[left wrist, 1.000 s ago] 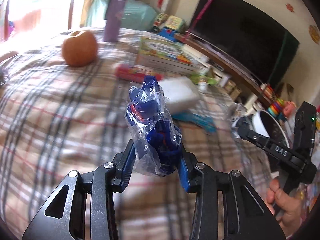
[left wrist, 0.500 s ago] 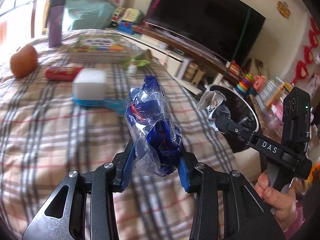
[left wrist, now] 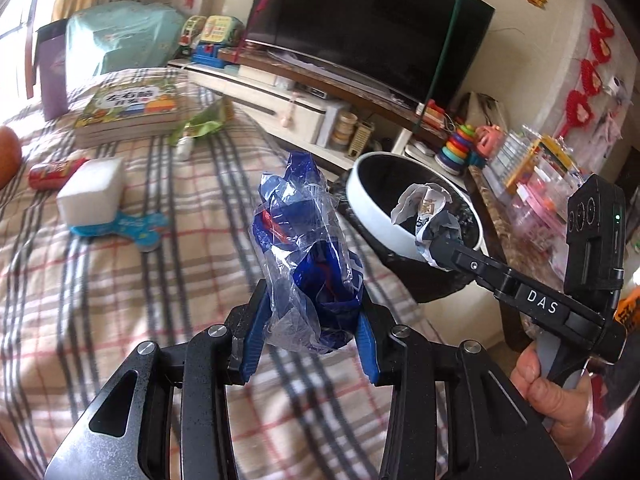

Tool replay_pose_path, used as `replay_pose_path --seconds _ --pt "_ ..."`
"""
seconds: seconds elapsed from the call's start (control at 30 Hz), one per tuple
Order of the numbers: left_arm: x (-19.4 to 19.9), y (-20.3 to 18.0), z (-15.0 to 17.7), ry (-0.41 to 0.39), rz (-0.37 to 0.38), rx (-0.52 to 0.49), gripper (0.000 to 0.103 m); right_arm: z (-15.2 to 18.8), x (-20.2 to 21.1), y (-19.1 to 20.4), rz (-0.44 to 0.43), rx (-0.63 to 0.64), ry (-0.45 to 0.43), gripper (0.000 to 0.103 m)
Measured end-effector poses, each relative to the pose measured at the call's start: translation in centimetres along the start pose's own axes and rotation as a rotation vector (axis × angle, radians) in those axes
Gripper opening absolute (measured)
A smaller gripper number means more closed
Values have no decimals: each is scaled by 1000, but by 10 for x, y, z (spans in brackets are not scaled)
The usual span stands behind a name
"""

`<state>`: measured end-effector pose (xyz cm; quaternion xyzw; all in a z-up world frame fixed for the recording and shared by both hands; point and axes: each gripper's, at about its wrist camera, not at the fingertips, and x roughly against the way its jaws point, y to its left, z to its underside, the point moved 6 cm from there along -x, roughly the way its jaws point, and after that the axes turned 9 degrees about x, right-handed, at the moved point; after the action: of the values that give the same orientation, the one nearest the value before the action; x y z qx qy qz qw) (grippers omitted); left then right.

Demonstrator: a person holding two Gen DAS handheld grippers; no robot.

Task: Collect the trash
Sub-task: 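Carry the blue bag and crumpled paper over the trash bin with both tools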

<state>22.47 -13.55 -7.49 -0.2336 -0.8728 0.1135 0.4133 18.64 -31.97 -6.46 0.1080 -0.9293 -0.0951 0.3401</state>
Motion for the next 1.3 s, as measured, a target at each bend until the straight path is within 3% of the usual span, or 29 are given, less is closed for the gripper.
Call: replay_pose_path --seconds 0.67,1.3 --pt "-17 -43 -1 39 41 -74 37 5 26 -52 75 -65 -28 32" --pt "-30 -75 -8 55 77 -146 37 -3 33 -69 105 -69 -38 32"
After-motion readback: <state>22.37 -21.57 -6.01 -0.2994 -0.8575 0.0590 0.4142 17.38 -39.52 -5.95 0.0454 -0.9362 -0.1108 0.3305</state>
